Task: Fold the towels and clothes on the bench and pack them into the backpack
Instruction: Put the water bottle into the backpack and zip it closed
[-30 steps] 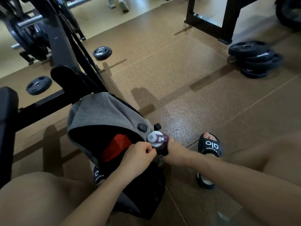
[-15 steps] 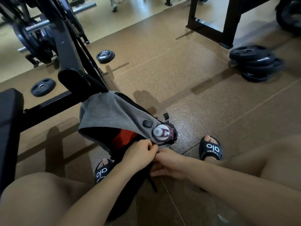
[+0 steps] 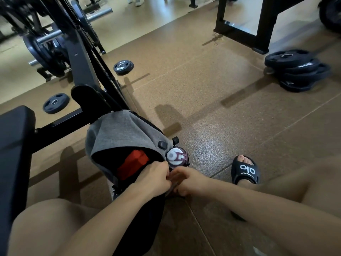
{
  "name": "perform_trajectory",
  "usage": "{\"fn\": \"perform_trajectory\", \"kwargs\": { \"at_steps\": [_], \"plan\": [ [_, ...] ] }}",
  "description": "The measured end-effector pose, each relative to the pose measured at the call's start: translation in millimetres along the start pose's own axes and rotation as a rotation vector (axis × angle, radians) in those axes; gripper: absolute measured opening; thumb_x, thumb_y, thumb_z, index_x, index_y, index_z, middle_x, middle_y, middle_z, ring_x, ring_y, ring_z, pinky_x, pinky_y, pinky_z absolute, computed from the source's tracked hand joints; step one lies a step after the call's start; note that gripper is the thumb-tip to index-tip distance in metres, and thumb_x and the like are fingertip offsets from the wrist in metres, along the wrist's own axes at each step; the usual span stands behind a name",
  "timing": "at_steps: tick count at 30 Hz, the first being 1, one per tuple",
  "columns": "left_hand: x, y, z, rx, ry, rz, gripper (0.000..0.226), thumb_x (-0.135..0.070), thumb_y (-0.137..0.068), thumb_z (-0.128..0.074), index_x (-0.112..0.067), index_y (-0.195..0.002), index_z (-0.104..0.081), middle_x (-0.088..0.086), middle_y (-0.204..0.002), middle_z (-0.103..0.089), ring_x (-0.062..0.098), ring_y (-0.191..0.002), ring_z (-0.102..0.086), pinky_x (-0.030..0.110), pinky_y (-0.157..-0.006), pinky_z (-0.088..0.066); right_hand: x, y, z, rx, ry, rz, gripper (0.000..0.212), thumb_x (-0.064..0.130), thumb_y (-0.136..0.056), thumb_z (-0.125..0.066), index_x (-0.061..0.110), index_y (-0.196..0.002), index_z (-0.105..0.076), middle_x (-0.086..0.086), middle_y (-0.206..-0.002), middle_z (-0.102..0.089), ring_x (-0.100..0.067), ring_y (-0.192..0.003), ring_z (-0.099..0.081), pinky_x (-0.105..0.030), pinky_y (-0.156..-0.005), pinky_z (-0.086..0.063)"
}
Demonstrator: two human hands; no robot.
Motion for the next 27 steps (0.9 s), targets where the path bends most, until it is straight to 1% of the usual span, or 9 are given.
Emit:
{"fn": "perform_trajectory", "kwargs": {
  "at_steps": [2, 4, 6, 10, 13, 15, 17, 21, 27],
  "plan": [
    [0.7, 0.0, 0.4, -0.009, 0.056, -0.029, 0.012, -0.03, -0.081, -0.065, -0.022, -0.087, -0.058, 0.001, -0.094, -0.065, 0.025, -0.089, -0.064, 0.03, -0.064, -0.041, 4.0, -4.4, 4.6, -0.172, 0.439, 0.153, 0.038, 0.012, -0.072, -0.067, 0.013, -0.108, -0.056, -0.008, -0.1, -0.066, -0.024, -0.09, -0.063, -0.036, -0.074, -0.053],
    [-1.8, 0.4, 3.0, -0.013, 0.089, -0.04, 0.011, -0.03, -0.079, -0.066, -0.023, -0.078, -0.057, -0.001, -0.089, -0.064, 0.021, -0.083, -0.062, 0.029, -0.062, -0.039, 5.0, -8.6, 1.8, -0.236, 0.613, 0.303, 0.029, 0.015, -0.08, -0.063, 0.019, -0.107, -0.05, -0.005, -0.106, -0.063, -0.027, -0.1, -0.061, -0.037, -0.077, -0.048],
    [-4.9, 0.0, 5.6, -0.011, 0.101, -0.043, 0.017, -0.027, -0.079, -0.065, -0.023, -0.07, -0.051, -0.001, -0.085, -0.063, 0.021, -0.08, -0.06, 0.029, -0.061, -0.037, 6.2, -10.5, -0.6, -0.272, 0.661, 0.32, 0.028, 0.018, -0.082, -0.06, 0.025, -0.104, -0.045, -0.004, -0.109, -0.062, -0.031, -0.103, -0.06, -0.041, -0.077, -0.049],
    [-11.2, -0.1, 10.7, -0.013, 0.088, -0.068, 0.024, -0.024, -0.079, -0.064, -0.022, -0.065, -0.045, 0.002, -0.081, -0.061, 0.024, -0.082, -0.061, 0.028, -0.06, -0.033, 16.3, -11.9, 2.6, -0.365, 0.817, 0.321, 0.021, 0.026, -0.091, -0.054, 0.019, -0.107, -0.041, -0.007, -0.11, -0.062, -0.039, -0.102, -0.06, -0.042, -0.069, -0.042],
    [-16.3, 1.8, 12.5, -0.002, 0.085, -0.057, 0.02, -0.023, -0.078, -0.065, -0.02, -0.066, -0.048, 0.003, -0.083, -0.061, 0.026, -0.082, -0.061, 0.028, -0.059, -0.036, 21.1, -7.6, 5.5, -0.369, 0.975, 0.331, 0.02, 0.028, -0.095, -0.05, 0.017, -0.112, -0.048, -0.007, -0.112, -0.064, -0.037, -0.102, -0.061, -0.039, -0.068, -0.037],
    [-19.8, 2.5, 12.9, -0.004, 0.087, -0.035, 0.015, -0.022, -0.078, -0.065, -0.016, -0.069, -0.055, 0.005, -0.085, -0.062, 0.028, -0.08, -0.062, 0.028, -0.057, -0.038, 20.0, -8.3, 6.5, -0.332, 1.061, 0.327, 0.02, 0.023, -0.095, -0.049, 0.016, -0.113, -0.056, -0.009, -0.11, -0.067, -0.036, -0.102, -0.063, -0.037, -0.069, -0.037],
    [-22.5, 3.6, 11.8, -0.01, 0.086, -0.016, 0.017, -0.022, -0.078, -0.064, -0.014, -0.066, -0.054, 0.007, -0.084, -0.062, 0.031, -0.081, -0.063, 0.027, -0.057, -0.039, 18.1, -9.4, 6.0, -0.294, 1.113, 0.357, 0.024, 0.021, -0.093, -0.049, 0.014, -0.111, -0.063, -0.011, -0.108, -0.07, -0.036, -0.102, -0.064, -0.034, -0.068, -0.034],
    [-15.7, 7.7, 17.4, -0.048, 0.132, 0.03, 0.027, -0.024, -0.078, -0.062, -0.014, -0.057, -0.049, 0.003, -0.071, -0.057, 0.031, -0.076, -0.062, 0.029, -0.057, -0.038, 15.7, -10.0, 3.9, -0.314, 1.14, 0.418, 0.027, 0.025, -0.096, -0.047, 0.017, -0.118, -0.06, -0.011, -0.105, -0.07, -0.037, -0.097, -0.066, -0.035, -0.066, -0.036],
    [-2.3, 27.7, 45.0, -0.141, 0.245, 0.036, 0.035, -0.026, -0.075, -0.065, -0.012, -0.052, -0.044, 0.0, -0.052, -0.046, 0.021, -0.057, -0.053, 0.032, -0.051, -0.04, 15.8, -14.2, 13.1, -0.34, 1.203, 0.363, 0.02, 0.024, -0.097, -0.046, 0.019, -0.113, -0.055, -0.01, -0.106, -0.067, -0.036, -0.097, -0.064, -0.038, -0.065, -0.041]
  ]
}}
Point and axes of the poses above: each hand's wrist, its own y-axis away from the middle knuckle, its own z-axis out of the back of the hand, x = y × z, the point moved 2 cm from there along -y, towards the middle knuckle
